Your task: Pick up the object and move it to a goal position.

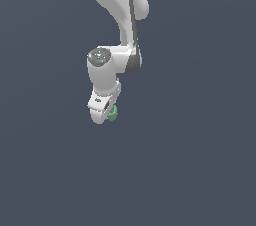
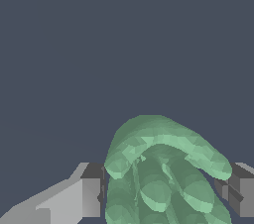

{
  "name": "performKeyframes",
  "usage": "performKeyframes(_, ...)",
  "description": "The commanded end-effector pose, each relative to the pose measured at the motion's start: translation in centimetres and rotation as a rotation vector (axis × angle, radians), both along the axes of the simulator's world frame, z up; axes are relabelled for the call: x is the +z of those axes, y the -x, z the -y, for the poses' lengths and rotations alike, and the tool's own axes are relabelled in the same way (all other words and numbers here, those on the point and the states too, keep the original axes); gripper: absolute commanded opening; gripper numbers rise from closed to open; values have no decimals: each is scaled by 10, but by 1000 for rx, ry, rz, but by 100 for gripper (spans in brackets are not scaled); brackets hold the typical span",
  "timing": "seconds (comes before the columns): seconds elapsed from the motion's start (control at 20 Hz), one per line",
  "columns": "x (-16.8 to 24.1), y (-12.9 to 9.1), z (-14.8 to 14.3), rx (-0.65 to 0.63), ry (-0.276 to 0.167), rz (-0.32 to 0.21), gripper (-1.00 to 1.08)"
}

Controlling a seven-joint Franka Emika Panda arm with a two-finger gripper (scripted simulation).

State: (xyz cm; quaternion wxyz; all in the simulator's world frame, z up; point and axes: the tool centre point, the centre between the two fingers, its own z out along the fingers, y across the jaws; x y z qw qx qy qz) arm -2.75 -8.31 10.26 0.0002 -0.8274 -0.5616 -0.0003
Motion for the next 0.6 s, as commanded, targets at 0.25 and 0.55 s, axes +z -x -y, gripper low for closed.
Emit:
performKeyframes(0.25,57,-10,35,0,-1,1,-100)
performKeyframes(0.55,92,-18,57,0,-1,0,-100)
